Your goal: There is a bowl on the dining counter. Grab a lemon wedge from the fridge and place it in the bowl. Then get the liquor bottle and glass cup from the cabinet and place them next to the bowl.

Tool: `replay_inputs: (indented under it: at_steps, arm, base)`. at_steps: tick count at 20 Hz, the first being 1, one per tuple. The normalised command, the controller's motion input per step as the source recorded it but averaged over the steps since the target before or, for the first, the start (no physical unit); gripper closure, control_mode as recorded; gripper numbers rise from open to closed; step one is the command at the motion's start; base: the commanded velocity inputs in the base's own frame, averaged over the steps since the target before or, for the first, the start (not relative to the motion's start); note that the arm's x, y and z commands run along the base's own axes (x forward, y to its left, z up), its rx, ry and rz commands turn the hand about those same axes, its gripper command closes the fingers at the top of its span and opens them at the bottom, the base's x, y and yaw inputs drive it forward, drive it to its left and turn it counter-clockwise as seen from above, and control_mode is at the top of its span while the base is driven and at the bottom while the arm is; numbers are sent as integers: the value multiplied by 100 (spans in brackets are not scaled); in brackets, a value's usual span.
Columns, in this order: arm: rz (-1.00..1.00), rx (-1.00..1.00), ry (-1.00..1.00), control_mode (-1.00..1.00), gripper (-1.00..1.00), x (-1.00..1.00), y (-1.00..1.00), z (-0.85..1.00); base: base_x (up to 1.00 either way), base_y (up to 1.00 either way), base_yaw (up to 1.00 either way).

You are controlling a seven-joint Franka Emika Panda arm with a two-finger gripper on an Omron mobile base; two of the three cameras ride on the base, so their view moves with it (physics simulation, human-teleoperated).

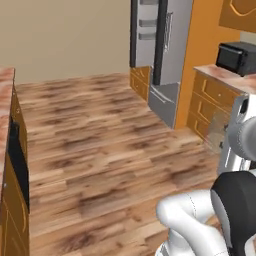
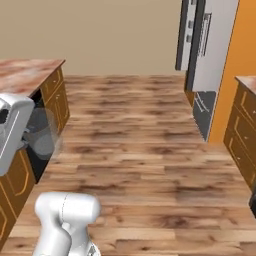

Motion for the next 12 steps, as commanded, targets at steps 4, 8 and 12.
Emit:
replay_inputs:
  at_steps: [4, 8, 12]
  arm:
    - [0, 0, 0, 100, 100, 0, 0, 0]
    - [0, 0, 0, 100, 100, 0, 0, 0]
    - [0, 0, 0, 100, 100, 0, 0, 0]
  base:
    - [100, 43, 33]
    - [100, 31, 29]
    - [100, 24, 24]
